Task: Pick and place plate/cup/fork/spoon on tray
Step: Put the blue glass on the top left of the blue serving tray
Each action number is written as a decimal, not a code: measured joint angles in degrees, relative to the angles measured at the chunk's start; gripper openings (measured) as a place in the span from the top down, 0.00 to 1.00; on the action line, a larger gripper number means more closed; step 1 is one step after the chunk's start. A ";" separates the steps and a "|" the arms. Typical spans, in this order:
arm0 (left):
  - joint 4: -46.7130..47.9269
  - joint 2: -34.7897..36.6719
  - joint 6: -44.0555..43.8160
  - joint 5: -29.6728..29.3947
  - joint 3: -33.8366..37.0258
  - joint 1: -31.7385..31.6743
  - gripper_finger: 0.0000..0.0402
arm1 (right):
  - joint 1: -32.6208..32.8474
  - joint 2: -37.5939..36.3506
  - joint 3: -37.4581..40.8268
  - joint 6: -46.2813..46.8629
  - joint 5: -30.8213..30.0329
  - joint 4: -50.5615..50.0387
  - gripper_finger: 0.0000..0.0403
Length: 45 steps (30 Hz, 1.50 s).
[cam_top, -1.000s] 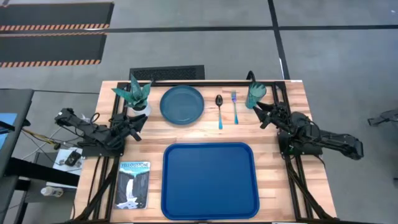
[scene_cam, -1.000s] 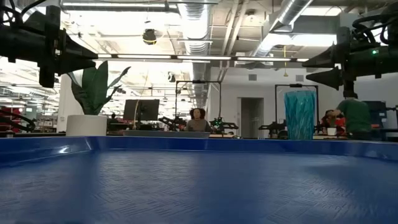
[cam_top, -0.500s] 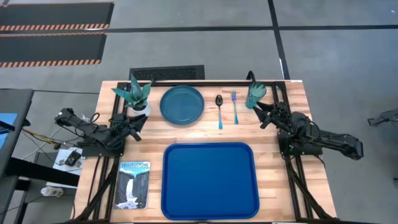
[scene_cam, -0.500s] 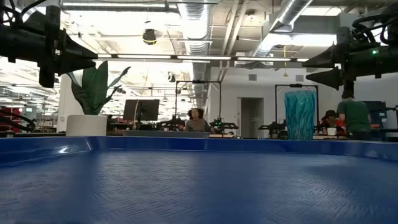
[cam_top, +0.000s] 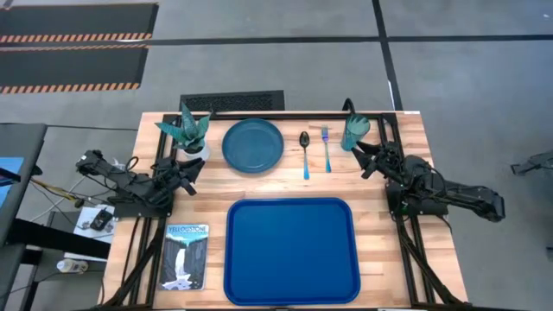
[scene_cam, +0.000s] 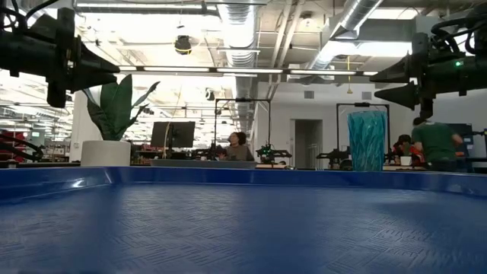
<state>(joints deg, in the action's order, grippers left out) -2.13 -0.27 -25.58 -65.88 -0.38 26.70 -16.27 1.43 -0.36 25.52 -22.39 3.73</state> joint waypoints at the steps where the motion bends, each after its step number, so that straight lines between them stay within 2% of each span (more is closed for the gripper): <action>1: -0.15 0.00 -1.16 0.61 -0.02 0.00 0.76 | 0.02 0.00 -0.02 0.00 -0.01 0.00 0.37; 6: -0.39 -0.02 -8.14 2.53 -0.02 -0.02 0.76 | 0.02 0.00 -0.01 0.00 -0.02 0.00 0.37; 12: -0.36 -0.02 -19.79 -2.03 0.00 -0.34 0.76 | 0.01 0.01 -0.01 -0.01 -0.02 -0.01 0.37; 16: -1.08 0.00 -25.61 -2.16 0.00 -0.34 0.76 | 0.02 0.01 -0.02 0.00 -0.02 -0.02 0.37; 23: -0.37 -0.02 -25.74 1.65 -0.02 -0.33 0.76 | 0.21 0.01 -0.01 1.93 0.00 -0.01 0.37; 26: -0.36 -0.02 -27.00 1.40 -0.02 -0.35 0.76 | 0.61 0.00 0.00 8.33 -0.02 -0.02 0.37; 33: -1.01 -0.02 -31.70 0.85 -0.01 -0.37 0.76 | 0.31 0.02 0.00 11.76 -0.37 0.07 0.37; 35: -3.91 -0.02 -33.38 3.77 0.00 -0.39 0.76 | -0.04 -0.04 0.00 13.11 0.30 0.11 0.37; 38: -10.70 -0.68 -32.87 13.75 -0.02 -0.39 0.76 | 0.16 0.05 0.00 19.17 4.09 -0.01 0.37; 42: -20.80 -4.93 -29.73 24.65 -2.76 -0.37 0.76 | 0.11 -0.04 0.00 24.14 4.38 0.84 0.37; 45: -28.19 -10.23 -25.58 26.88 -7.40 -0.37 0.76 | 0.11 -0.01 -0.20 27.48 4.50 3.95 0.37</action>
<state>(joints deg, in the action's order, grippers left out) -30.32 -10.51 -51.16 -38.99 -7.79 26.33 -16.16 1.42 -0.56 53.00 -17.89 7.68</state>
